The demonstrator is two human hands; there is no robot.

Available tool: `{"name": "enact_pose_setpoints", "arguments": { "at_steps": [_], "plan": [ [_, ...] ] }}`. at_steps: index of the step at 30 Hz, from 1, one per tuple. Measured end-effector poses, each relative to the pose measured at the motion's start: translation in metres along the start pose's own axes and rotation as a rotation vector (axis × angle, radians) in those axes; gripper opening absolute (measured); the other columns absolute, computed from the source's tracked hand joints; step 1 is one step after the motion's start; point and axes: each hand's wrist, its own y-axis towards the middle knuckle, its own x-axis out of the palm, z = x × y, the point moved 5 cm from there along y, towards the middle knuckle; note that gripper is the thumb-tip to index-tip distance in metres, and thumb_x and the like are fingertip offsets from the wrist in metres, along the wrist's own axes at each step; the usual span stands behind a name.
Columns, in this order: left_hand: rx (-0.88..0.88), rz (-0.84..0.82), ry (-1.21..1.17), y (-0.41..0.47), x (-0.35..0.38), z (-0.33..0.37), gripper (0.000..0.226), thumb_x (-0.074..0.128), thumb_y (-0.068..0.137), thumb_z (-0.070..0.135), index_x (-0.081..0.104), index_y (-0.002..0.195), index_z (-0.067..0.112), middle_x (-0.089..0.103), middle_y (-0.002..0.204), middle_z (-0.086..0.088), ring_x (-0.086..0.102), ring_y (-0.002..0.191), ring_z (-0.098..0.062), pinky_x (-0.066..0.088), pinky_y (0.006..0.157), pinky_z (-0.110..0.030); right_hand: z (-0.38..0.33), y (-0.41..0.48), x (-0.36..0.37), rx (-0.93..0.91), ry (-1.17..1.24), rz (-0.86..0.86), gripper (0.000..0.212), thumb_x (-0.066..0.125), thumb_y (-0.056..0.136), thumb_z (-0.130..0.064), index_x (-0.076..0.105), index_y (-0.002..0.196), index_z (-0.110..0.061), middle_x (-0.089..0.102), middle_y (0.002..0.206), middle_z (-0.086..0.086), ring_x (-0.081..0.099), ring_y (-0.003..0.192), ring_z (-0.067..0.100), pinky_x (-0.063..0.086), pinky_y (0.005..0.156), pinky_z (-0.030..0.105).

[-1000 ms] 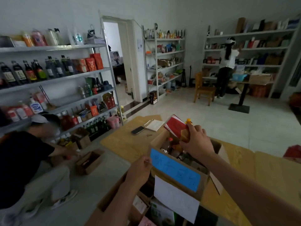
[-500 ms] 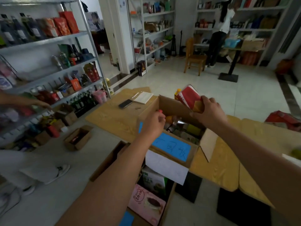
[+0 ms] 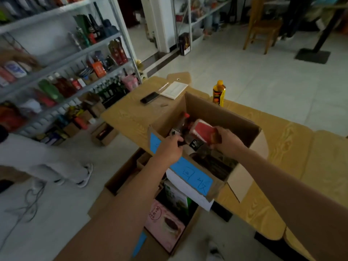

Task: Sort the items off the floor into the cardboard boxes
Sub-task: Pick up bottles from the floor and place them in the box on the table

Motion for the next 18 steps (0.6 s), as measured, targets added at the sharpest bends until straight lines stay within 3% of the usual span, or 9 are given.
{"name": "enact_pose_setpoints", "arguments": {
  "at_steps": [2,4,7,9,13,15,18],
  "plan": [
    [-0.069,-0.037,0.007,0.004,0.01,-0.003,0.032,0.05,0.098,0.023,0.049,0.13,0.021,0.042,0.138,-0.005,0.056,0.105,-0.022,0.05,0.09,-0.037,0.008,0.01,0.021,-0.089,-0.15,-0.215,0.043,0.059,0.09,-0.02,0.053,0.132,-0.03,0.062,0.124,0.004,0.061,0.108,0.023,0.046,0.09,0.03],
    [-0.106,-0.047,-0.012,0.006,0.017,-0.005,0.029,0.046,0.1,0.024,0.051,0.127,0.018,0.039,0.138,-0.005,0.055,0.106,-0.022,0.048,0.095,-0.041,0.014,0.02,0.032,-0.112,-0.253,-0.29,0.04,0.051,0.093,-0.012,0.057,0.129,-0.026,0.064,0.12,0.005,0.061,0.107,0.022,0.045,0.085,0.027],
    [-0.13,-0.042,-0.026,0.006,0.02,-0.005,0.025,0.044,0.101,0.023,0.053,0.123,0.02,0.037,0.135,-0.002,0.052,0.112,-0.023,0.044,0.1,-0.041,0.014,0.035,0.038,-0.064,-0.329,-0.292,0.034,0.05,0.092,-0.013,0.059,0.125,-0.017,0.064,0.118,0.01,0.062,0.105,0.026,0.051,0.085,0.033],
    [-0.135,-0.051,-0.03,0.006,0.02,-0.005,0.023,0.043,0.101,0.022,0.054,0.121,0.021,0.038,0.134,-0.001,0.049,0.115,-0.021,0.044,0.1,-0.04,0.012,0.04,0.04,-0.046,-0.313,-0.244,0.024,0.053,0.091,-0.014,0.06,0.114,-0.015,0.064,0.111,0.01,0.062,0.098,0.026,0.05,0.076,0.033],
    [-0.156,-0.04,-0.037,0.002,0.018,-0.004,0.028,0.045,0.1,0.022,0.052,0.127,0.018,0.038,0.136,-0.002,0.047,0.12,-0.023,0.042,0.103,-0.042,0.003,0.041,0.025,-0.12,-0.059,0.069,0.026,0.053,0.086,-0.013,0.065,0.107,-0.024,0.063,0.096,0.0,0.063,0.09,0.024,0.047,0.07,0.029],
    [-0.159,-0.039,-0.045,-0.001,0.018,-0.002,0.032,0.046,0.1,0.021,0.05,0.131,0.016,0.038,0.137,-0.003,0.047,0.121,-0.024,0.041,0.104,-0.041,-0.002,0.043,0.027,-0.169,0.043,0.016,0.024,0.048,0.091,-0.019,0.067,0.104,-0.028,0.062,0.088,-0.005,0.06,0.077,0.016,0.043,0.064,0.026],
    [-0.153,-0.064,-0.096,-0.008,0.015,0.001,0.033,0.049,0.099,0.019,0.048,0.132,0.019,0.039,0.137,-0.002,0.048,0.117,-0.02,0.042,0.099,-0.035,-0.007,0.043,0.038,-0.208,-0.045,-0.134,0.024,0.042,0.095,-0.024,0.066,0.093,-0.024,0.063,0.082,-0.003,0.055,0.068,0.009,0.039,0.058,0.026]
  ]
}}
